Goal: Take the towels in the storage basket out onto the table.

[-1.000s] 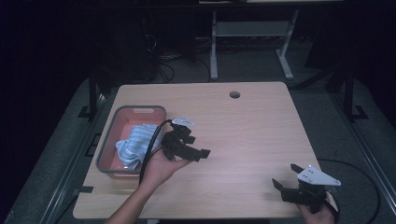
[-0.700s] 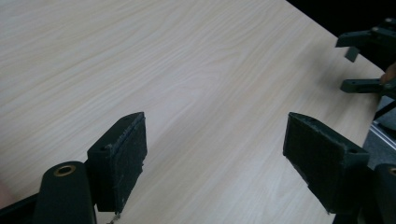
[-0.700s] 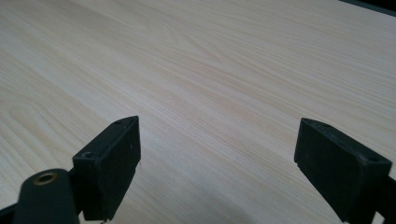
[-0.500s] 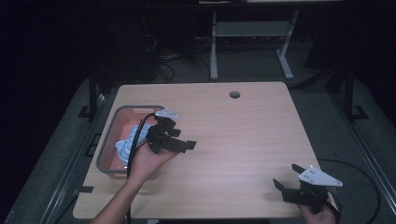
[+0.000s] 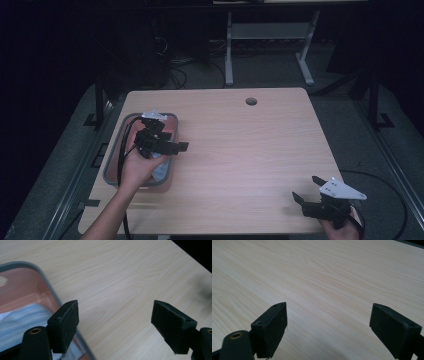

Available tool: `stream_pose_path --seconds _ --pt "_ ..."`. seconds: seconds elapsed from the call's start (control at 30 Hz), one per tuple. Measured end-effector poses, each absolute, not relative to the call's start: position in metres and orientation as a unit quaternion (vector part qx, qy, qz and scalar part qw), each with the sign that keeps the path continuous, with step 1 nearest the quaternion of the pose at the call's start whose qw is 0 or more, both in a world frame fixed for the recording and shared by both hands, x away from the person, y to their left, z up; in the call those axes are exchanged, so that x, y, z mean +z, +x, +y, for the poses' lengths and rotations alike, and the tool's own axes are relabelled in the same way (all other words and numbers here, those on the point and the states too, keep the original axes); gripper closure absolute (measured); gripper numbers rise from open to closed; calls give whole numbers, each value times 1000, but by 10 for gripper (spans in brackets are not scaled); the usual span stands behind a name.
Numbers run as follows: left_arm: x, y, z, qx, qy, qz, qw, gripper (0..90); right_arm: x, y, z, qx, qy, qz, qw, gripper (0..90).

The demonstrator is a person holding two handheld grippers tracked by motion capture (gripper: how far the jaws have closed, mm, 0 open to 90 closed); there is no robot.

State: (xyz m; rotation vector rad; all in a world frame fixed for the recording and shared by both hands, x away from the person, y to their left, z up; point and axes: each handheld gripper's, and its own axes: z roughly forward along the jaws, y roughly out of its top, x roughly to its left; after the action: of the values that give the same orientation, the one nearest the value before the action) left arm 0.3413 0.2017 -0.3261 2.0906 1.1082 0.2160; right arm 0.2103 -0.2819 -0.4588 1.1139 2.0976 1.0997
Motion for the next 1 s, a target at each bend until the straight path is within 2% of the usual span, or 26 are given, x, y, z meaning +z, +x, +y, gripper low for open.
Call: stream_pose_path --seconds 0.53,1.0 --pt "-333 343 257 113 782 493 365 221 -459 211 -282 406 412 773 259 141" --pt "-353 341 289 128 769 534 326 218 -459 210 -281 404 411 775 260 141"
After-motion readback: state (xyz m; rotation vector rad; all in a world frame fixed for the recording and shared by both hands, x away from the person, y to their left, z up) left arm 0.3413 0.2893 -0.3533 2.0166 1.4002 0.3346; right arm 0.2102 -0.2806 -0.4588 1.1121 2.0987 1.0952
